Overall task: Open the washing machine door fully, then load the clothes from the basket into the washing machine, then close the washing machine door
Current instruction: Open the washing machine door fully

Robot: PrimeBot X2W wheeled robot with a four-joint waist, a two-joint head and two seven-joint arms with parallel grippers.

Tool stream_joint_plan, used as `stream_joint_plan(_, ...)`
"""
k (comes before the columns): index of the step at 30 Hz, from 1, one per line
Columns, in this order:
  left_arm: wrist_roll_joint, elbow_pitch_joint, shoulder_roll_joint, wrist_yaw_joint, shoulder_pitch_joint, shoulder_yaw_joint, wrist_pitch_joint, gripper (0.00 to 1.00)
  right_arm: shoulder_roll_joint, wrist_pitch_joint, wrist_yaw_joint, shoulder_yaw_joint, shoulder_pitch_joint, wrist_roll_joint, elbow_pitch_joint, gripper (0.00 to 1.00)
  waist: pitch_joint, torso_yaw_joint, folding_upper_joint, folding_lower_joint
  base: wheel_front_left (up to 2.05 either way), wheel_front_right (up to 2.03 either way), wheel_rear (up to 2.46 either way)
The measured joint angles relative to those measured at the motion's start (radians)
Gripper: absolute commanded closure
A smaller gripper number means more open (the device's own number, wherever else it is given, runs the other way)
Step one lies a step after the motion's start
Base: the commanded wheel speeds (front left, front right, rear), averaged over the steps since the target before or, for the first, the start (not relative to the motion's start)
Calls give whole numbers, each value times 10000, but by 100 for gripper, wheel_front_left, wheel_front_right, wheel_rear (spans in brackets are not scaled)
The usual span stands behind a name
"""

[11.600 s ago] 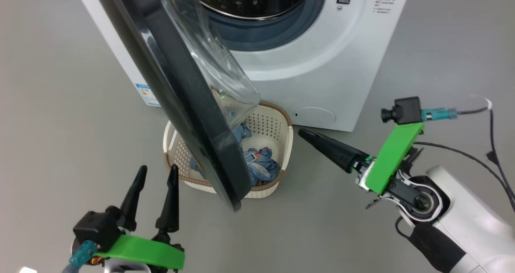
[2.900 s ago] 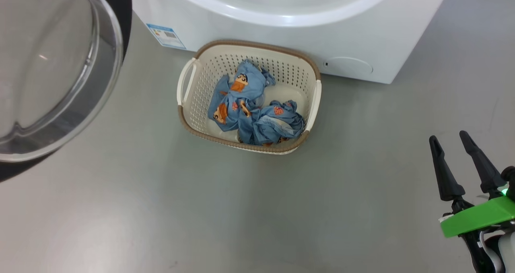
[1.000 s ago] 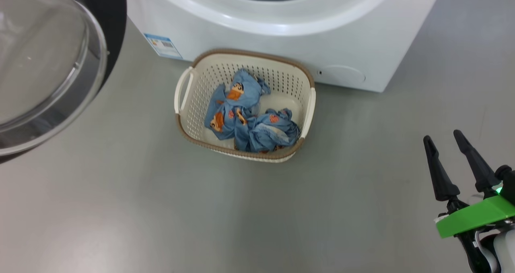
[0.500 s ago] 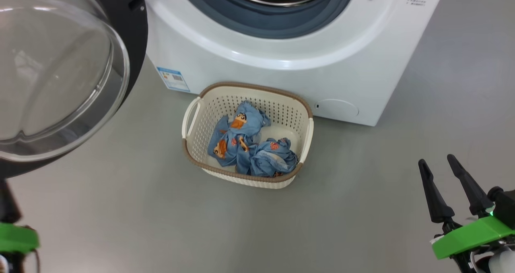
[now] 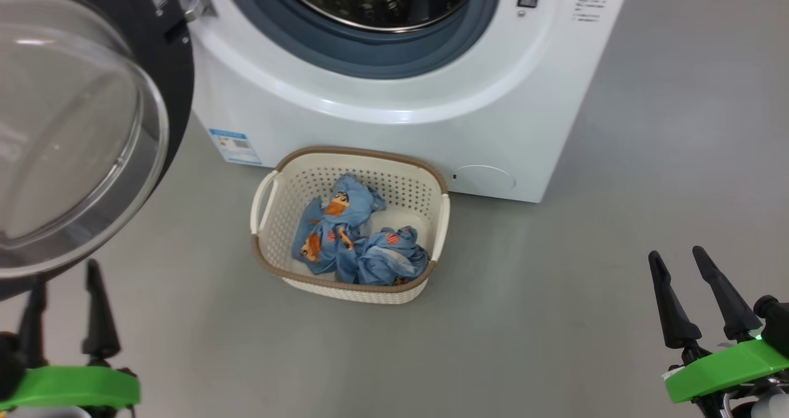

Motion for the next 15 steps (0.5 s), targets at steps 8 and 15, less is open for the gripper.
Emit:
stream_joint_plan(8,-525,-134,307,0,187,-1208,2,0,138,-2,0,-125,156,0,-25,0,-35,-656,0,0,0,0,0)
stream_joint_plan(15,-754,-180,550,0,189,-1710,2,0,236,0,0,-130,156,2,-13,0,-10,-1307,0,0,0,0,0)
